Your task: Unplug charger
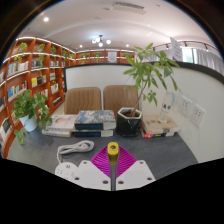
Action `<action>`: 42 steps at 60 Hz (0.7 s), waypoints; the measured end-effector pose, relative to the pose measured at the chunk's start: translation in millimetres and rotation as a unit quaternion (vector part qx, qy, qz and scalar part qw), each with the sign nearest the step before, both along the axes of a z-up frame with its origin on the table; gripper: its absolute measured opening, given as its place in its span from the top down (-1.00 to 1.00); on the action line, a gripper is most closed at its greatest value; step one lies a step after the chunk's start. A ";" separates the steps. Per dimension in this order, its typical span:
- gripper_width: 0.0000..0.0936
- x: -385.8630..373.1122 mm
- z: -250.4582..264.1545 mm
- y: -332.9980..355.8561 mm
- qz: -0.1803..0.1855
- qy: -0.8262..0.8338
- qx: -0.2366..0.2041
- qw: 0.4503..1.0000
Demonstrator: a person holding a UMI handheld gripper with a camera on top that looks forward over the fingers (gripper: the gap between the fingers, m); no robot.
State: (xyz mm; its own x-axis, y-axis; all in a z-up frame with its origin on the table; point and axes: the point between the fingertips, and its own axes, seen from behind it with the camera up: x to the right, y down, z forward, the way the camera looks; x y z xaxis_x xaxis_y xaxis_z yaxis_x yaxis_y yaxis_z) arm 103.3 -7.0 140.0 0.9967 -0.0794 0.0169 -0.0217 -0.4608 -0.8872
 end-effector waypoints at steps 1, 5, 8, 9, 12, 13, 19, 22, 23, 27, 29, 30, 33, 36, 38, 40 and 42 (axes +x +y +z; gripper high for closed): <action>0.92 0.7 -14.0 -1.5 0.000 0.007 -0.010 1.000; 0.92 4.7 -70.7 -9.3 -0.003 0.023 -0.054 0.998; 0.92 8.1 -97.5 -14.5 -0.007 0.029 -0.075 0.997; 0.92 8.2 -104.6 -15.7 -0.006 0.030 -0.079 0.996; 0.92 6.4 -121.7 -18.0 -0.007 0.039 -0.092 0.995; 0.92 6.0 -123.9 -17.9 -0.008 0.045 -0.091 0.995; 0.91 6.7 -141.7 -19.1 -0.013 0.065 -0.111 0.992; 0.86 8.1 -140.4 -15.8 -0.017 0.070 -0.105 0.992; 0.83 8.7 -140.4 -15.7 -0.018 0.070 -0.107 0.992; 0.70 11.0 -139.9 -17.0 -0.024 0.069 -0.120 0.990; 0.53 14.9 -133.3 -14.8 -0.030 0.062 -0.114 0.991; 0.43 16.1 -127.8 -15.2 -0.032 0.058 -0.110 0.992; 0.12 21.5 -110.2 -15.2 -0.039 0.040 -0.099 0.993; -0.22 26.5 -84.7 -19.0 -0.048 0.023 -0.085 0.995; -0.42 26.2 -63.9 -21.9 -0.051 0.016 -0.069 0.996; -0.56 24.6 -40.6 -26.3 -0.053 0.012 -0.051 0.997; -0.66 21.1 -16.4 -32.9 -0.055 0.012 -0.035 0.998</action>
